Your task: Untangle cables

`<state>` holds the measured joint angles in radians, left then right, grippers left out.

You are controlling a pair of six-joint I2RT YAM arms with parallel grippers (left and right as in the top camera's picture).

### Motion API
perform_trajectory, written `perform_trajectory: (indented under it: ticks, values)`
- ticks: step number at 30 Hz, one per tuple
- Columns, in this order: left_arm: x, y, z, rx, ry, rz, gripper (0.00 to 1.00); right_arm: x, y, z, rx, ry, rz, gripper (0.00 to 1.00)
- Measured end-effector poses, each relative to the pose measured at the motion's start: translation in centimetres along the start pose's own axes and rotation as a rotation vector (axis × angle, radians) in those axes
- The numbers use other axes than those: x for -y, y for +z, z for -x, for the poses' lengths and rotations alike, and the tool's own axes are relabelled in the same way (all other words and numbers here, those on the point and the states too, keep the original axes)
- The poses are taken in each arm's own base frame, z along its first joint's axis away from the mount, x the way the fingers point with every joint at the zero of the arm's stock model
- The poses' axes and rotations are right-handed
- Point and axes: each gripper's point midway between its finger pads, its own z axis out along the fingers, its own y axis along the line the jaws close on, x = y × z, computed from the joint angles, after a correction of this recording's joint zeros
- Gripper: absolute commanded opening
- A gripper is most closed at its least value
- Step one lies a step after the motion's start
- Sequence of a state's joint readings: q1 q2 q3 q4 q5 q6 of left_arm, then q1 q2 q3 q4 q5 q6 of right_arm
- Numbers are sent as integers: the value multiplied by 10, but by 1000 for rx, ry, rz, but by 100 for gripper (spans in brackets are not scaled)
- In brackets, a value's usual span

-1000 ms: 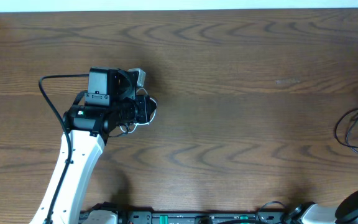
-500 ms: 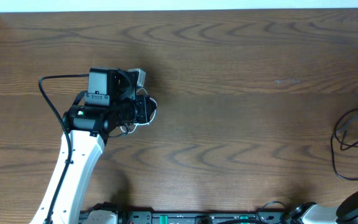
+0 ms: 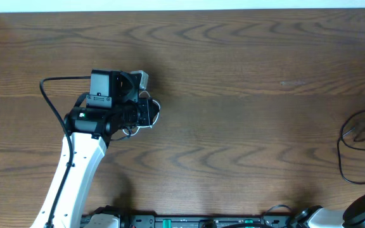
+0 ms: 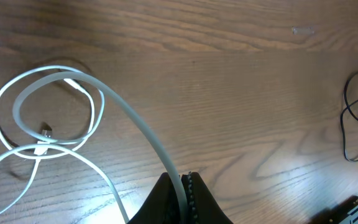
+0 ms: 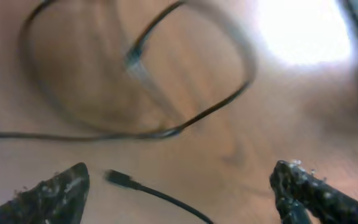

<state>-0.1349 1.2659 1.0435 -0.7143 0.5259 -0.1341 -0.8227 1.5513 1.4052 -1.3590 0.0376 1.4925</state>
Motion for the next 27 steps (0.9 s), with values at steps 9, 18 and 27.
perform_trajectory:
  ticks: [9,18,27]
  values:
    - [0,0,0,-1,-1,0,7,45,-6,-27,-171,-158,-168,99]
    - [0,0,-1,-3,-2,1,8,24,-4,-42,-225,-408,-56,27]
    - [0,0,-1,-5,-2,1,7,37,43,-97,-191,-753,-73,1]
